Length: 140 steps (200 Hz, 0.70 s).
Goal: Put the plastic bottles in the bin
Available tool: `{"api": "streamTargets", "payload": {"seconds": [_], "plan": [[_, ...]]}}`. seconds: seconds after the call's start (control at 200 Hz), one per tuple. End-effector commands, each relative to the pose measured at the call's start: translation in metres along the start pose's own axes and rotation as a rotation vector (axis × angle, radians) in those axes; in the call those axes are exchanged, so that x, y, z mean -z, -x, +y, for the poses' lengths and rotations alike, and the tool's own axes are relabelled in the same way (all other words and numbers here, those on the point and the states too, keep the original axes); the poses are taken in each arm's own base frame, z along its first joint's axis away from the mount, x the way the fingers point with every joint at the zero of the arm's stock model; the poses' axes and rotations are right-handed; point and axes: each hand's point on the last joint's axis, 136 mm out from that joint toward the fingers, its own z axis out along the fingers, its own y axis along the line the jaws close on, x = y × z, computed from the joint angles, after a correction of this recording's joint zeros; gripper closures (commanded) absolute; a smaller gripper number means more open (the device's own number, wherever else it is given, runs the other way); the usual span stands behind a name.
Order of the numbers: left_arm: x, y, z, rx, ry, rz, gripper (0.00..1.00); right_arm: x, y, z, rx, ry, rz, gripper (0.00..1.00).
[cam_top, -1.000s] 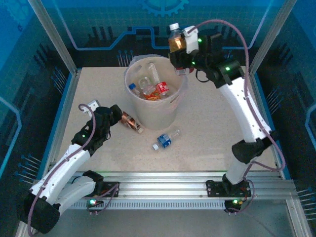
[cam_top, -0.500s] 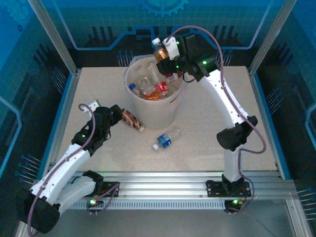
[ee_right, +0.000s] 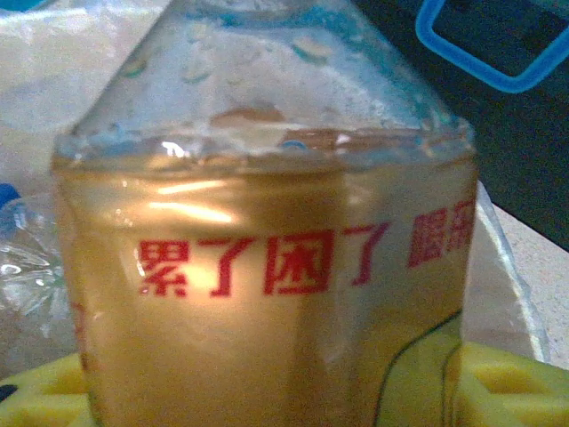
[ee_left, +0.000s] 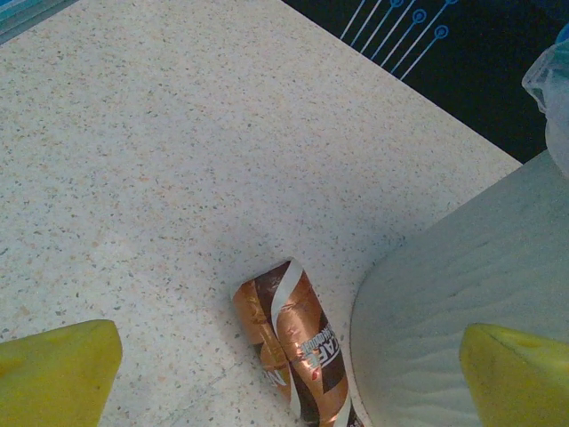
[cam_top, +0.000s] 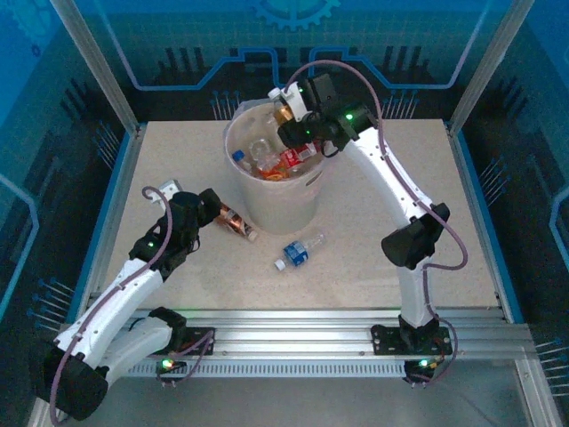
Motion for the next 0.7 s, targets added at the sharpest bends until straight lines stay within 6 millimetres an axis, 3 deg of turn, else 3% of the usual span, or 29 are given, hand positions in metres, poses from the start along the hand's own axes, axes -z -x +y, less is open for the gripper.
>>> {"api": "streamTargets", "payload": {"seconds": [0.0, 0.19, 0.43, 0.695], "plan": [[0.000, 0.006, -0.002, 0.029, -0.006, -0.015, 0.01, -0.002, -0.006, -0.004, -0.003, -0.045, 0.029, 0.40], [0.000, 0.006, -0.001, 0.024, -0.003, -0.013, 0.01, -0.005, -0.014, -0.010, -0.013, -0.082, 0.058, 0.23], [0.001, 0.006, -0.002, 0.024, -0.004, -0.013, 0.01, 0.014, 0.001, -0.012, -0.019, -0.082, 0.001, 0.06], [0.001, 0.008, -0.002, 0.018, -0.003, -0.015, 0.01, 0.030, 0.021, -0.012, -0.030, -0.070, -0.075, 0.09]]}}
